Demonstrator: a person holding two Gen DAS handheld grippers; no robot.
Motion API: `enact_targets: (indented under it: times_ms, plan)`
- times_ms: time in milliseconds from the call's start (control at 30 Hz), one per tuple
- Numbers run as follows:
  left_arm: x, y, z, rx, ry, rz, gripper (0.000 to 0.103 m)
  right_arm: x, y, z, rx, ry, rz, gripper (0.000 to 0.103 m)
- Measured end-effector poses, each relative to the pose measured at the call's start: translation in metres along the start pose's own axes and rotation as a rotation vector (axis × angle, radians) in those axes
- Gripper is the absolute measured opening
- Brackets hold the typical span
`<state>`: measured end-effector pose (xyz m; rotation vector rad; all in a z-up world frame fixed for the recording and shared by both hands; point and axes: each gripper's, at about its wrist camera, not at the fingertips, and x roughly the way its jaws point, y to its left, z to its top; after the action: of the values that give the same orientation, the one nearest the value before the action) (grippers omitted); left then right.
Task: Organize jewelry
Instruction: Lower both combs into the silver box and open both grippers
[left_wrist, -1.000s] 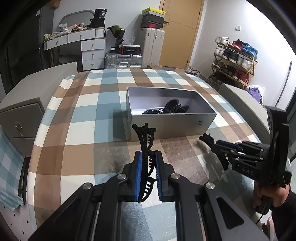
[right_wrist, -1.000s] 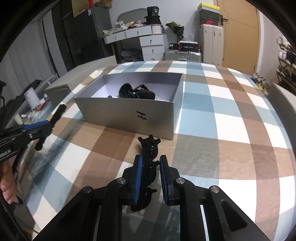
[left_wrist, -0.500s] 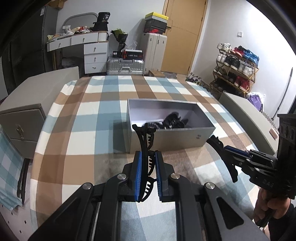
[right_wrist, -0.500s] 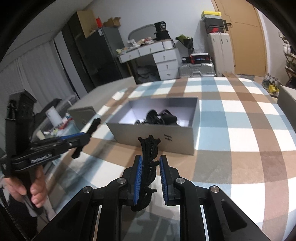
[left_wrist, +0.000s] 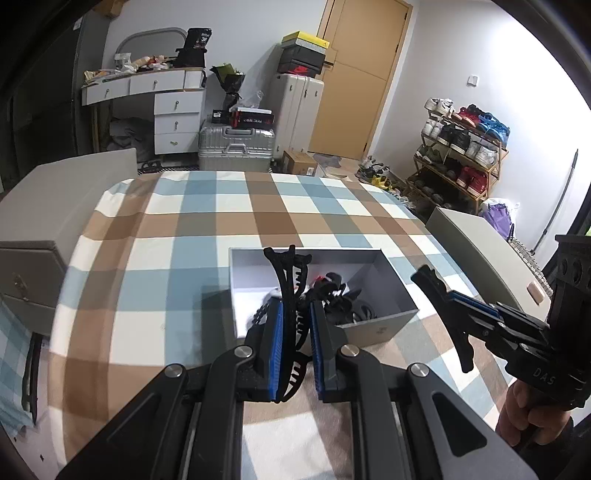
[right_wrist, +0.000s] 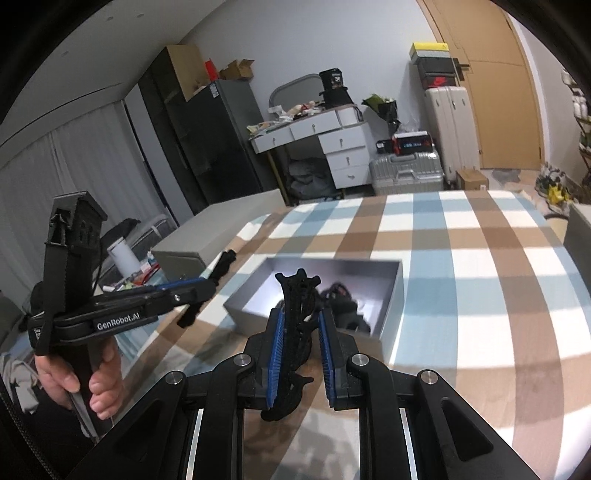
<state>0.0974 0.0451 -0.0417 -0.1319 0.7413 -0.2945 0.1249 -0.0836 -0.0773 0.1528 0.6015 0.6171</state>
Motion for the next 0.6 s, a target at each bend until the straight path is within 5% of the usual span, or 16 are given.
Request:
enact_targets:
  times_ms: [600]
  plan:
    - [0.038, -0.006, 0.016, -0.053, 0.033, -0.066, 0.009, 0.062, -0.019, 0.039, -0.007, 0.030, 0.076, 0.018]
